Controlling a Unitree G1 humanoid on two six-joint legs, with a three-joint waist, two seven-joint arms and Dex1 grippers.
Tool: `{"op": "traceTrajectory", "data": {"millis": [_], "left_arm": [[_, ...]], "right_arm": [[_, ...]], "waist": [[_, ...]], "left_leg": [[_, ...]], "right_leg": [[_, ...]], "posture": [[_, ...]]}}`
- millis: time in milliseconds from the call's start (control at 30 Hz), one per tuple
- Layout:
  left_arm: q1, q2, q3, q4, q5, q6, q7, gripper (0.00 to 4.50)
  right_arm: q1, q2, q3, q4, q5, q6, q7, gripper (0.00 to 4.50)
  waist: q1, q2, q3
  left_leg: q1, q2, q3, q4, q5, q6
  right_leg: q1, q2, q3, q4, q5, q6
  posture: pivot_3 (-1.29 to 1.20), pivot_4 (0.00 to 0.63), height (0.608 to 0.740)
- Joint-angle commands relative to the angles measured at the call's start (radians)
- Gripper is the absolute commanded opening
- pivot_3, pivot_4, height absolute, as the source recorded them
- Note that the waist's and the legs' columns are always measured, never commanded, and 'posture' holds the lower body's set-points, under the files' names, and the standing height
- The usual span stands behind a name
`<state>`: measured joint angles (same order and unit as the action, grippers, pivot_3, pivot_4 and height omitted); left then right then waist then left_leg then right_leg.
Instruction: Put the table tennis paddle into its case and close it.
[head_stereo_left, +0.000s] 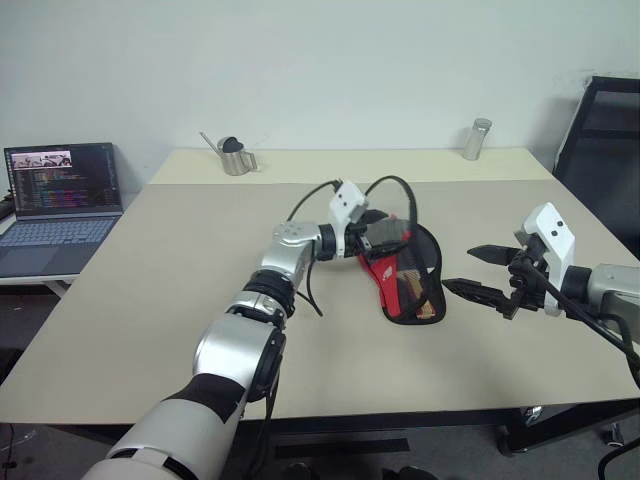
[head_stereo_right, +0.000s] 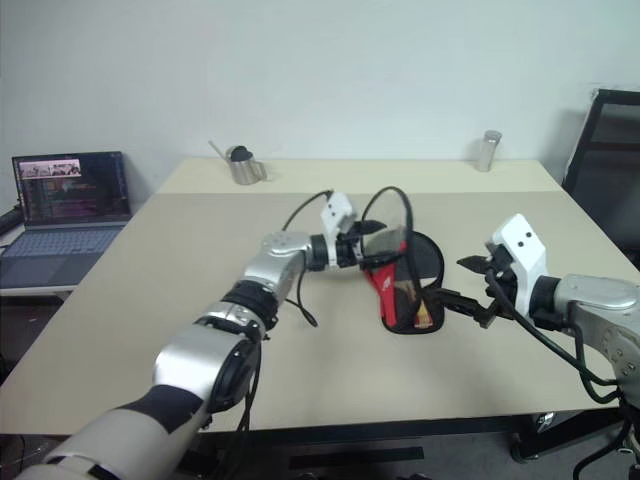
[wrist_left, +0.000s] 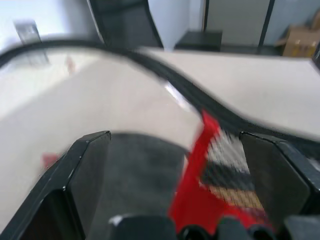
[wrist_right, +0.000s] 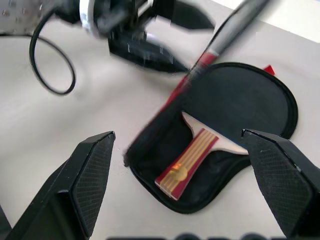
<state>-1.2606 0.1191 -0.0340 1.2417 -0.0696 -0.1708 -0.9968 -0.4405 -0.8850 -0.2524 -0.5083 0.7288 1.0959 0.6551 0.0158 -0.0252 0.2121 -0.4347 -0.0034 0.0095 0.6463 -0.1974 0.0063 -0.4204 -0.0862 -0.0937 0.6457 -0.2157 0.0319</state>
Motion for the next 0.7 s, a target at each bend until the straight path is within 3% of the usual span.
{"op": "traceTrajectory", "data": {"millis": [33, 167, 367, 700], "left_arm": [[-0.023, 0.036, 0.02, -0.007, 0.009, -0.05, -0.012, 4.5], [0.009, 0.113, 0.028, -0.028, 0.011, -0.086, -0.047, 4.5], [0.132, 0.242, 0.064, -0.193, -0.046, -0.061, -0.177, 4.5], [0.491, 0.405, 0.134, -0.851, -0.186, 0.275, -0.136, 4.5]], "right_arm": [[-0.01, 0.001, -0.034, -0.019, 0.016, -0.001, -0.023, 4.46], [-0.03, 0.028, -0.01, 0.044, -0.002, -0.016, -0.044, 4.46], [-0.12, 0.124, 0.1, 0.293, -0.119, -0.124, -0.067, 4.46], [-0.281, 0.302, 0.211, 0.734, -0.322, -0.299, -0.117, 4.46]], "waist": [[0.0, 0.0, 0.0], [-0.001, 0.0, 0.0], [-0.009, 0.0, 0.0], [-0.018, 0.0, 0.0]], "left_leg": [[0.0, 0.0, 0.0, 0.0, 0.0, 0.0], [0.0, 0.0, 0.0, 0.0, 0.0, 0.0], [0.001, 0.0, 0.0, 0.0, 0.0, 0.0], [0.001, 0.0, 0.001, 0.0, 0.0, 0.0]], "right_leg": [[0.0, 0.0, 0.0, 0.0, 0.0, 0.0], [0.0, 0.0, 0.0, 0.0, 0.0, 0.0], [0.0, 0.0, 0.001, 0.001, 0.0, -0.001], [0.0, 0.0, 0.002, 0.001, 0.003, -0.005]], "posture": [[0.0, 0.15, 0.74], [0.0, 0.15, 0.74], [0.0, 0.15, 0.74], [0.0, 0.15, 0.74]]}}
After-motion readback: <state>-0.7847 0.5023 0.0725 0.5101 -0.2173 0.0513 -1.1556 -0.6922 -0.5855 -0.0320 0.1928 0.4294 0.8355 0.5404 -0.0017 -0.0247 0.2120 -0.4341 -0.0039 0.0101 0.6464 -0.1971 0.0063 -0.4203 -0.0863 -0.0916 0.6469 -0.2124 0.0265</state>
